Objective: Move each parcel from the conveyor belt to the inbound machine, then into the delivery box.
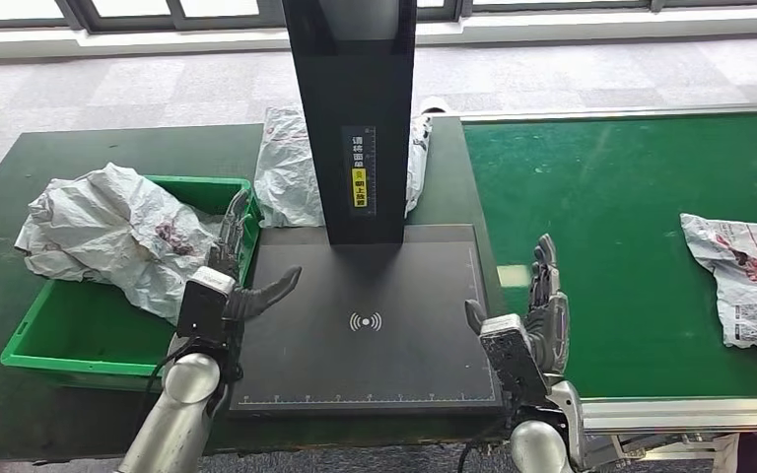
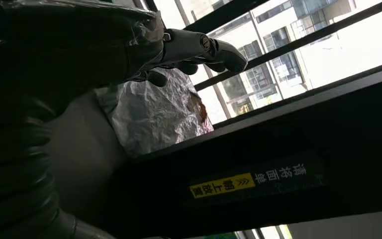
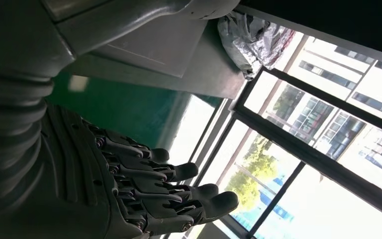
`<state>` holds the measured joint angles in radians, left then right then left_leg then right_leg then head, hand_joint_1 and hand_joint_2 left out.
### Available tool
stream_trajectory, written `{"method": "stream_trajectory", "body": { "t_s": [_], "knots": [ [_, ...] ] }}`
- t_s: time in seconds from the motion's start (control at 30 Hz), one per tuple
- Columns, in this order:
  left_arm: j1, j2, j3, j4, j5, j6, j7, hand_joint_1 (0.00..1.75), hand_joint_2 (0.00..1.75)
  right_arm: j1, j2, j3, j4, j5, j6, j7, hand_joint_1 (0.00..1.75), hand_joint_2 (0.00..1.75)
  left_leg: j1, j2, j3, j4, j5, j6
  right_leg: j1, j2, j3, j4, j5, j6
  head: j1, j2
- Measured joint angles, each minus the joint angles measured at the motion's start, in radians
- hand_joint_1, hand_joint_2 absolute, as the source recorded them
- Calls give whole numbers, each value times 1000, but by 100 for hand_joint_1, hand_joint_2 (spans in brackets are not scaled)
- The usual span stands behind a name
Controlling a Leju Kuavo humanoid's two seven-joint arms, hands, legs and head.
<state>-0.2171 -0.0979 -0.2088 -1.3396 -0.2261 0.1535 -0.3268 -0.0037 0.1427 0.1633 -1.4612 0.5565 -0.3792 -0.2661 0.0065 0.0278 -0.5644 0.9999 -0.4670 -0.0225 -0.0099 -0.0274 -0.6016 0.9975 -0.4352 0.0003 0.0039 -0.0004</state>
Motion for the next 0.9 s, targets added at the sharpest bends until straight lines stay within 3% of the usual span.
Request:
{"method": "stream_trajectory", "body": {
  "t_s": [0.33, 0.47, 0.5, 0.63, 0.9],
  "knots": [
    [-1, -33, -34, 82, 52, -39, -23, 0, 175, -19, 0, 0, 56, -16, 9, -9, 0, 175, 0, 0, 0, 0, -1, 0, 0, 0, 0, 0, -1, 0, 0, 0],
    [-1, -40, -39, 102, 57, -38, -24, 0, 0, -21, 0, 0, 72, -15, 6, -6, 0, 175, 0, 0, 0, 0, -1, 0, 0, 0, 0, 0, -1, 0, 0, 0],
    [-1, -42, -41, 107, 59, -35, -25, 0, 0, -21, 0, 0, 76, -13, 4, -4, 0, 175, 0, 0, 0, 0, -1, 0, 0, 0, 0, 0, -1, 0, 0, 0],
    [-2, -50, -48, 135, 61, 0, -30, 0, 175, -25, 0, 0, 98, 4, -19, 8, 0, 175, 0, 0, 0, 0, -1, 0, 0, 0, 0, 0, -1, -1, 0, 0],
    [-48, -71, -49, 236, 17, 124, -1, 0, 175, -90, -5, -16, 204, 215, -195, 124, 0, 175, 0, 0, 0, 0, 0, 0, 0, 0, 0, 0, 0, 0, 0, 0]
  ]
}}
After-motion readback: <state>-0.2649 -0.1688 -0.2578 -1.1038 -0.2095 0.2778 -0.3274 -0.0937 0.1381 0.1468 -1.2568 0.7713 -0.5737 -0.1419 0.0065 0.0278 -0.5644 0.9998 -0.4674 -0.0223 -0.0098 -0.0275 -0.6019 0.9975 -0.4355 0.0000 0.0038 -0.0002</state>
